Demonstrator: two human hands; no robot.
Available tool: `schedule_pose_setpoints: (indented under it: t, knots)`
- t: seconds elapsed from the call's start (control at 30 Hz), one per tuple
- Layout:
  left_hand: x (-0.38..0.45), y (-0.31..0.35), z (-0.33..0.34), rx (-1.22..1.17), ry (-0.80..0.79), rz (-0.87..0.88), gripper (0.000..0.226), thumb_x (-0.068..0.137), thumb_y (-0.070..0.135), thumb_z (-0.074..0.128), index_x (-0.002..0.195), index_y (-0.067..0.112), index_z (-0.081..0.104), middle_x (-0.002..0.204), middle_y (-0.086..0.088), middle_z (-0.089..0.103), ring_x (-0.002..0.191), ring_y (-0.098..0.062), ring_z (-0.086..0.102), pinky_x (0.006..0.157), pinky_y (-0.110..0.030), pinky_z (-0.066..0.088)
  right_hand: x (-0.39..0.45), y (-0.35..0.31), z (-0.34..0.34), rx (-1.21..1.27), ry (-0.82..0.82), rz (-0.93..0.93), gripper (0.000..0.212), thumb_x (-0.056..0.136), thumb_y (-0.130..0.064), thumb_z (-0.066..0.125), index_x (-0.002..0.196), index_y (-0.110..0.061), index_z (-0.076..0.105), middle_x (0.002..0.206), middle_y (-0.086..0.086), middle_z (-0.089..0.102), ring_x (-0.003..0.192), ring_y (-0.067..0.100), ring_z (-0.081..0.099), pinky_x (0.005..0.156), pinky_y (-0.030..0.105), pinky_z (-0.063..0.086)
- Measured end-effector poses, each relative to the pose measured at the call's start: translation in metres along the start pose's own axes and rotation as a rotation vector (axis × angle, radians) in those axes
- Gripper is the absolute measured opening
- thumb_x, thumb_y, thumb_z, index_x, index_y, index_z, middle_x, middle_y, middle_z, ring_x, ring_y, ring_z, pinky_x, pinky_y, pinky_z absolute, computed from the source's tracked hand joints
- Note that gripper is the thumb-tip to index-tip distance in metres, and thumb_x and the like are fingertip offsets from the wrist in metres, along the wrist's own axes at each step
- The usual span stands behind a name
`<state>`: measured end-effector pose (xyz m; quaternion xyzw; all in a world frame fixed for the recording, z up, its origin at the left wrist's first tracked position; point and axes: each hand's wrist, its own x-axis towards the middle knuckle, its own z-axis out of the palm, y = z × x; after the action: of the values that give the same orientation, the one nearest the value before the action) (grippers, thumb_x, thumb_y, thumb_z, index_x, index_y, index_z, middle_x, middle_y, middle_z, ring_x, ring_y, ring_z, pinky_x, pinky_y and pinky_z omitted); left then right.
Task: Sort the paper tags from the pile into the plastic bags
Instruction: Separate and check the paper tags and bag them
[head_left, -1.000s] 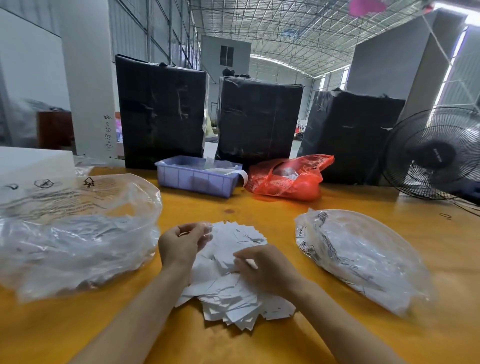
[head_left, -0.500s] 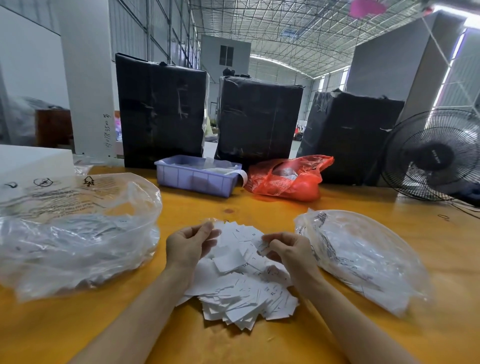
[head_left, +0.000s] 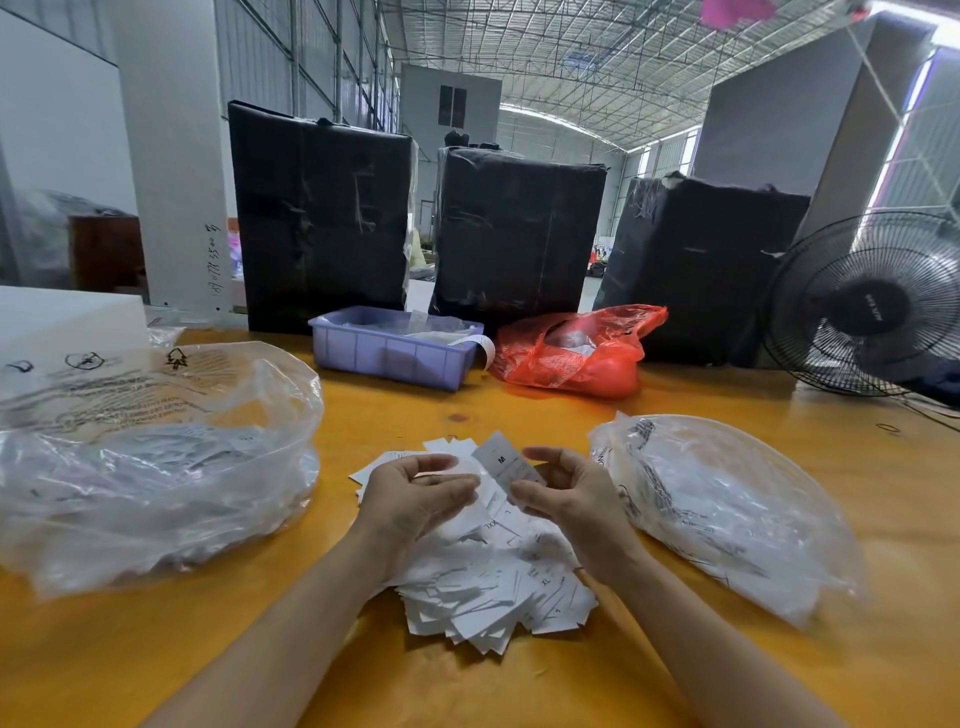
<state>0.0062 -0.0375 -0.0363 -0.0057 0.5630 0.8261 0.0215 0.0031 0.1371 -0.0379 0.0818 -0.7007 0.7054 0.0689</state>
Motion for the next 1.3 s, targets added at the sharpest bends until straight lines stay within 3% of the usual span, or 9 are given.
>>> schedule_pose_setpoints:
  t: [0.2,0.47,0.57,0.67,0.77,0.87,1.03,1.13,1.3]
  knots:
    - [-0.0017,0.0017,0.0017,0.029,0.007,0.019,0.027,0.077,-0.007,0.069,0.100,0.001,0.057,0.079,-0.020,0.072,0.059,-0.021,0.070,0.053,-0.020,0.055,0.0014,0.0020,-0.0018,-0.053,-0.033,0.039,0.031,0.081,0.012,0.060,0.107,-0.004,0.062,0.099,0.019,0.064,0.083,0.025,0.065,0.072,0.031,0.056]
    - [-0.0006,-0.0018,0.0039,0.099,-0.019,0.011,0.011,0.092,0.004,0.056,0.103,0.003,0.058,0.084,-0.015,0.074,0.068,-0.024,0.072,0.052,-0.022,0.055,0.0046,0.0009,-0.0013,0.064,-0.027,0.114,0.011,0.086,-0.004,0.062,0.094,-0.009,0.068,0.084,0.006,0.070,0.076,0.017,0.066,0.067,0.026,0.053]
    - [0.0020,-0.0039,0.0062,0.100,0.043,-0.035,0.017,0.092,0.012,0.059,0.105,0.000,0.061,0.089,-0.020,0.071,0.063,-0.024,0.062,0.051,-0.026,0.052,0.0047,-0.0006,-0.0014,0.120,0.003,0.163,0.007,0.088,-0.006,0.061,0.089,-0.008,0.068,0.081,0.008,0.071,0.074,0.017,0.068,0.064,0.025,0.052]
    - [0.0018,-0.0031,0.0067,0.032,0.053,-0.076,0.034,0.081,0.022,0.069,0.103,-0.003,0.062,0.089,-0.018,0.065,0.074,-0.028,0.061,0.053,-0.026,0.055,0.0059,-0.0021,-0.0022,0.184,0.027,0.215,0.012,0.092,-0.008,0.056,0.087,-0.004,0.066,0.077,0.008,0.072,0.072,0.018,0.069,0.062,0.027,0.054]
    - [-0.0009,-0.0013,0.0064,-0.013,0.005,-0.078,0.043,0.068,0.003,0.077,0.106,-0.002,0.057,0.095,-0.022,0.070,0.070,-0.026,0.070,0.054,-0.023,0.057,0.0061,-0.0029,-0.0032,0.220,0.031,0.236,0.013,0.093,-0.010,0.054,0.090,-0.003,0.064,0.077,0.008,0.072,0.076,0.021,0.069,0.064,0.029,0.053]
    - [-0.0003,-0.0020,0.0067,0.005,0.026,-0.055,0.040,0.069,-0.015,0.072,0.102,0.001,0.056,0.082,-0.020,0.073,0.063,-0.021,0.071,0.054,-0.021,0.056,0.0060,-0.0050,-0.0028,0.217,0.049,0.238,0.013,0.092,-0.009,0.054,0.087,-0.005,0.064,0.075,0.006,0.070,0.075,0.020,0.066,0.065,0.028,0.052]
    - [0.0014,-0.0024,0.0044,0.145,0.092,0.028,0.030,0.066,0.002,0.080,0.092,0.010,0.067,0.083,-0.007,0.071,0.071,-0.014,0.060,0.056,-0.023,0.042,0.0051,-0.0070,-0.0020,0.178,0.064,0.236,0.012,0.087,-0.003,0.059,0.082,-0.010,0.067,0.067,0.001,0.069,0.066,0.014,0.061,0.060,0.023,0.044]
    - [0.0019,-0.0013,0.0036,0.143,0.119,0.059,0.026,0.065,0.007,0.082,0.087,0.014,0.068,0.080,-0.002,0.069,0.063,-0.012,0.049,0.053,-0.024,0.034,0.0040,-0.0069,-0.0025,0.163,0.048,0.202,0.014,0.084,0.000,0.062,0.080,-0.011,0.069,0.066,-0.001,0.069,0.063,0.011,0.060,0.058,0.021,0.044]
    - [0.0024,-0.0004,0.0060,-0.003,0.123,0.026,0.026,0.074,-0.002,0.074,0.092,0.012,0.062,0.076,-0.002,0.069,0.056,-0.010,0.062,0.048,-0.017,0.047,0.0031,-0.0071,-0.0021,0.098,0.031,0.169,0.009,0.084,-0.002,0.064,0.085,-0.010,0.068,0.071,0.000,0.070,0.069,0.014,0.062,0.065,0.024,0.044]
